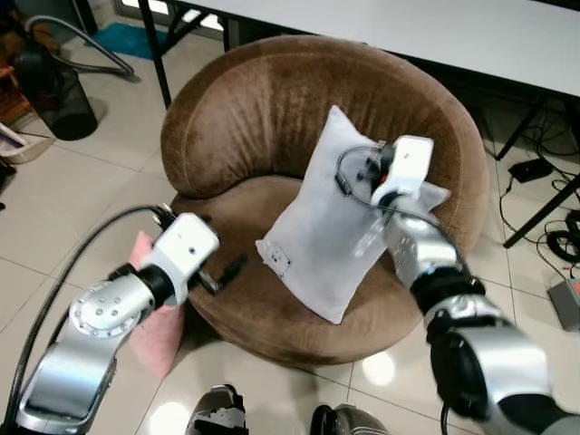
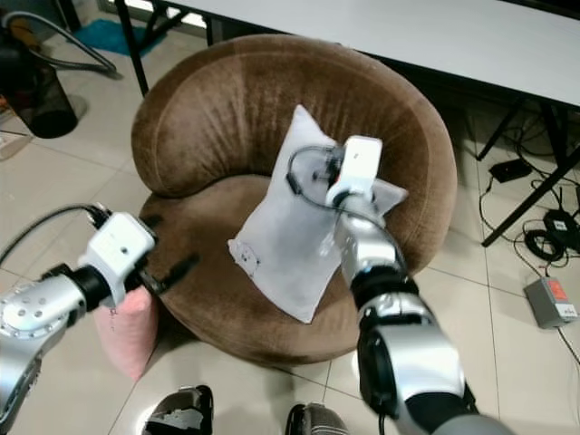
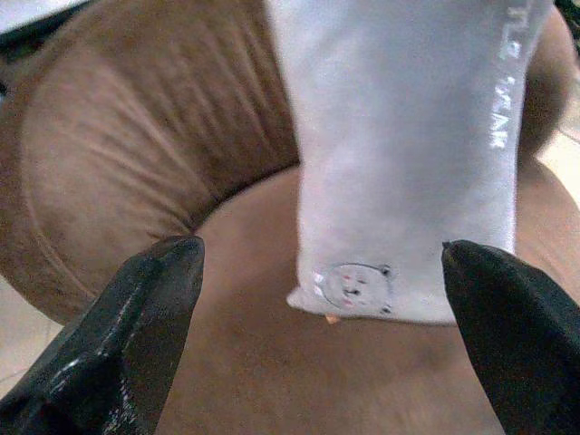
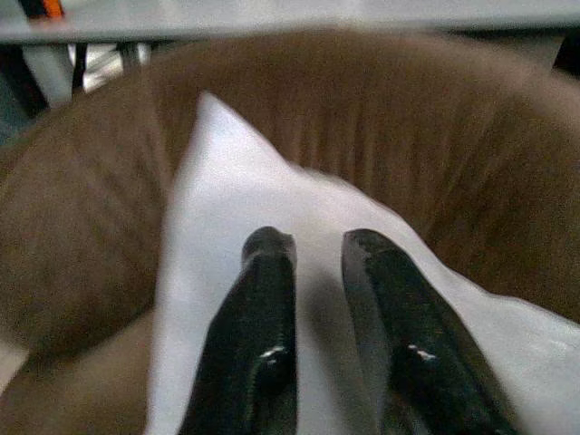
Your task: Move the pillow to the sofa from floor
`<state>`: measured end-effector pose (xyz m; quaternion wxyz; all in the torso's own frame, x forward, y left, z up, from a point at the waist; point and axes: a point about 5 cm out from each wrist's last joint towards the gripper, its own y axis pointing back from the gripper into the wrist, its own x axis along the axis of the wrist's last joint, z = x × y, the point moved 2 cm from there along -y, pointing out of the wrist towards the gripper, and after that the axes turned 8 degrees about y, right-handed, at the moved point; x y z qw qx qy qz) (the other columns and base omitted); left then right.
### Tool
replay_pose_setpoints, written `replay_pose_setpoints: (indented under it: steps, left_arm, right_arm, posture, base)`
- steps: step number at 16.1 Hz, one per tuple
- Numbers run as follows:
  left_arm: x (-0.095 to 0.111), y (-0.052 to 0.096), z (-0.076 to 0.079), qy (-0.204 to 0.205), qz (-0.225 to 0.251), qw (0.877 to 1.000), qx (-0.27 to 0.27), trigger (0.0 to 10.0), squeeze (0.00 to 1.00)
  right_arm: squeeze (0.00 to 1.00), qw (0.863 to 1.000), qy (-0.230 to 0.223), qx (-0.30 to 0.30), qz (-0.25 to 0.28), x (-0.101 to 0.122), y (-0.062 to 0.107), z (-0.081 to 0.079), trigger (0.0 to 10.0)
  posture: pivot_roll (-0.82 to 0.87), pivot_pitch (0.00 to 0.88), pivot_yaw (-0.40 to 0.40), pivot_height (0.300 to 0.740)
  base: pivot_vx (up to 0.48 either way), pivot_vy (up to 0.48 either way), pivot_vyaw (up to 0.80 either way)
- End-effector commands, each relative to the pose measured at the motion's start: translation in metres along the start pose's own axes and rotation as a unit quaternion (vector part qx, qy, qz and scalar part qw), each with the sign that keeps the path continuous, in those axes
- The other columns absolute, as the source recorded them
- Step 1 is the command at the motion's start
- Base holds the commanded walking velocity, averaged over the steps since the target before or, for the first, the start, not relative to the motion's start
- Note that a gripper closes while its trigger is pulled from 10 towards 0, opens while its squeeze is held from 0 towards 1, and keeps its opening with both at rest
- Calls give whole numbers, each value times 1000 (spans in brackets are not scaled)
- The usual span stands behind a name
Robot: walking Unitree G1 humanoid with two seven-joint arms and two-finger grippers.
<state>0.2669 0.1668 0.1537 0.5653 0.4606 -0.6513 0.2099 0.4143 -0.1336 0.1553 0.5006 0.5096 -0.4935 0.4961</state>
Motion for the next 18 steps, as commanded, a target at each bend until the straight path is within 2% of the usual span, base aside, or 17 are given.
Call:
replay_pose_setpoints:
  steps: [1, 2, 3, 5, 7, 9, 10, 11, 12, 13, 14, 16, 17, 18]
  left_arm:
    - [7, 0, -2, -3, 15, 1000, 11, 10000, 0]
    - [8, -2, -3, 0, 19, 1000, 21, 10000, 0]
    - [9, -9, -6, 5, 27, 999, 42, 10000, 0]
    - [11, -19, -9, 26, 48, 995, 82, 10000, 0]
    - [4, -24, -8, 63, 42, 992, 98, 10000, 0]
    - [-1, -26, -6, 49, 48, 992, 102, 10000, 0]
    - [-6, -26, -7, 53, 45, 991, 113, 10000, 0]
    - [-17, -28, -6, 64, 30, 989, 129, 10000, 0]
    - [-18, -33, -2, 61, 26, 989, 128, 10000, 0]
    - [-18, -37, 2, 62, 25, 990, 127, 10000, 0]
    - [-18, -38, 3, 66, 24, 989, 128, 10000, 0]
    - [-20, -36, 8, 83, 33, 988, 123, 10000, 0]
    - [-24, -34, 10, 83, 29, 989, 118, 10000, 0]
    - [-30, -31, 15, 79, 22, 991, 106, 10000, 0]
  right_arm:
    - [1000, 999, -2, -15, 37, 17, -4, 10, 10000]
    - [545, 998, 13, -22, 55, 26, -6, 14, 10000]
    - [0, 996, 32, -26, 83, 41, -9, 22, 10000]
    - [0, 995, 24, -4, 97, 53, -11, 27, 10000]
    - [0, 995, 29, 11, 97, 49, -8, 28, 10000]
    - [0, 995, 32, -1, 92, 36, 3, 34, 10000]
    - [0, 995, 30, -7, 96, 25, 19, 36, 10000]
    - [0, 996, 29, -11, 89, -3, 64, 38, 10000]
    - [0, 997, 26, -17, 69, -24, 93, 41, 10000]
    - [0, 998, 28, -23, 53, -40, 111, 44, 10000]
    - [0, 998, 34, -26, 47, -46, 118, 45, 10000]
    - [0, 999, 17, -49, 12, -61, 146, 53, 10000]
    - [0, 999, 34, -40, -2, -65, 151, 52, 10000]
    - [0, 995, 83, -17, -48, -79, 159, 51, 10000]
  posture:
    - [225, 225, -86, 740]
    - [215, 216, -89, 740]
    - [191, 195, -93, 740]
    - [167, 168, -102, 740]
    - [153, 148, -106, 740]
    - [121, 111, -121, 740]
    - [105, 94, -114, 740]
    - [79, 78, -108, 740]
    - [78, 73, -106, 740]
    - [81, 71, -109, 740]
    - [82, 70, -109, 740]
    - [60, 69, -81, 740]
    - [59, 70, -81, 740]
    - [61, 62, -96, 740]
  base:
    - [0, 0, 0]
    - [0, 0, 0]
    - [0, 0, 0]
    - [0, 0, 0]
    - [0, 0, 0]
    - [0, 0, 0]
    - [0, 0, 0]
    - [0, 0, 0]
    - [0, 0, 0]
    - [0, 0, 0]
    - [0, 0, 0]
    - [0, 0, 0]
    - [0, 0, 0]
    - [0, 0, 0]
